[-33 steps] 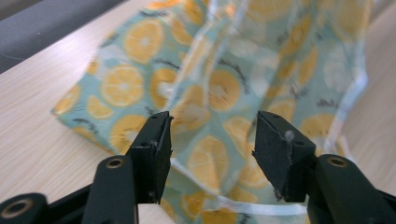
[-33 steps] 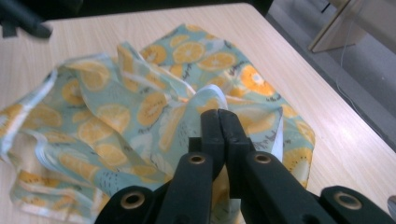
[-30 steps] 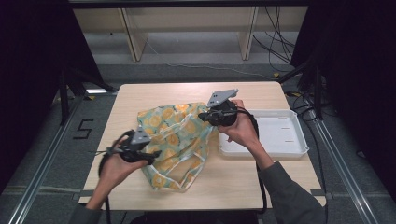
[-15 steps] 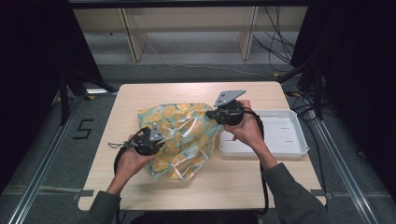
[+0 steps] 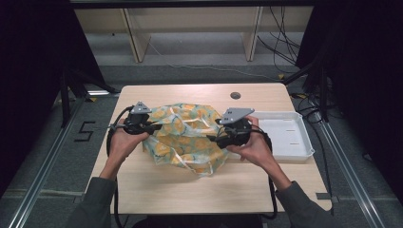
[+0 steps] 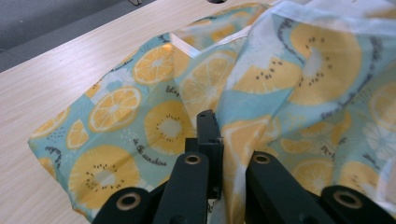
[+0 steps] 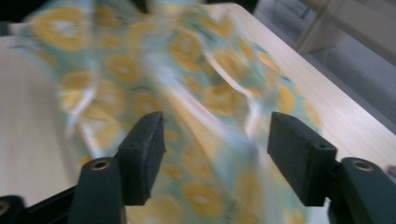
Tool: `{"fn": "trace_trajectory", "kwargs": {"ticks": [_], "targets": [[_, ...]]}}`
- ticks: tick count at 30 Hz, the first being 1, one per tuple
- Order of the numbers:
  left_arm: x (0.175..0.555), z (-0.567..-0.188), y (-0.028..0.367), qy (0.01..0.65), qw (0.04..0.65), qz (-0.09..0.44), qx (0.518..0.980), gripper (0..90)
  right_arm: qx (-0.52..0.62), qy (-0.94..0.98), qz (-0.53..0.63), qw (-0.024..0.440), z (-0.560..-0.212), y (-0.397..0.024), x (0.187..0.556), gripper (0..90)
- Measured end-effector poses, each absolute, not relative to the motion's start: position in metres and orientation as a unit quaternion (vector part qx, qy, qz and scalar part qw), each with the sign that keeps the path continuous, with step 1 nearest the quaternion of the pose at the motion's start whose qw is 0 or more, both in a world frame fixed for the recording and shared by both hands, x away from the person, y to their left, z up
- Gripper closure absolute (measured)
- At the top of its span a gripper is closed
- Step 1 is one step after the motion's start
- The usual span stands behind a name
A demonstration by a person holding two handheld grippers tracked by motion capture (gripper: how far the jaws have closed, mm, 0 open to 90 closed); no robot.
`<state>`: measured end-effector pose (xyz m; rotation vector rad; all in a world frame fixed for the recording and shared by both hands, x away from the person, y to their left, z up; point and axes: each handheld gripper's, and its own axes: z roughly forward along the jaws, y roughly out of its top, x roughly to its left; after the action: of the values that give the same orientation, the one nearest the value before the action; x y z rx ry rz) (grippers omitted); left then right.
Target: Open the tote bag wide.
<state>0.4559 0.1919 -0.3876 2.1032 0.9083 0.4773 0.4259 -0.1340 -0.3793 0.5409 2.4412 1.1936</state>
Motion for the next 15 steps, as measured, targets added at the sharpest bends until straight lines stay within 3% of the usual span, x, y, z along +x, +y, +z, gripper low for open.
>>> {"fn": "trace_trajectory", "kwargs": {"ticks": [4, 5, 6, 8, 9, 10, 15], "targets": [[0.459, -0.386, 0.192, 0.358, 0.394, 0.189, 0.825, 88.9, 0.164, 0.881, 0.405, 0.181, -0.393, -0.118, 0.419, 33.6], [0.459, -0.385, 0.192, 0.362, 0.396, 0.189, 0.822, 88.9, 0.161, 0.889, 0.373, 0.212, -0.405, -0.108, 0.427, 34.1], [0.460, -0.385, 0.193, 0.364, 0.397, 0.189, 0.821, 88.9, 0.162, 0.893, 0.360, 0.213, -0.410, -0.104, 0.431, 37.3], [0.461, -0.384, 0.195, 0.365, 0.400, 0.188, 0.819, 88.9, 0.142, 0.907, 0.333, 0.215, -0.420, -0.097, 0.444, 74.1], [0.461, -0.385, 0.197, 0.364, 0.401, 0.189, 0.819, 88.9, 0.142, 0.907, 0.333, 0.215, -0.420, -0.097, 0.444, 74.1], [0.461, -0.385, 0.199, 0.365, 0.398, 0.190, 0.820, 88.8, 0.155, 0.903, 0.329, 0.227, -0.419, -0.097, 0.456, 90.0], [0.462, -0.402, 0.208, 0.375, 0.389, 0.191, 0.819, 88.1, 0.194, 0.880, 0.378, 0.212, -0.399, -0.103, 0.493, 90.0]]}}
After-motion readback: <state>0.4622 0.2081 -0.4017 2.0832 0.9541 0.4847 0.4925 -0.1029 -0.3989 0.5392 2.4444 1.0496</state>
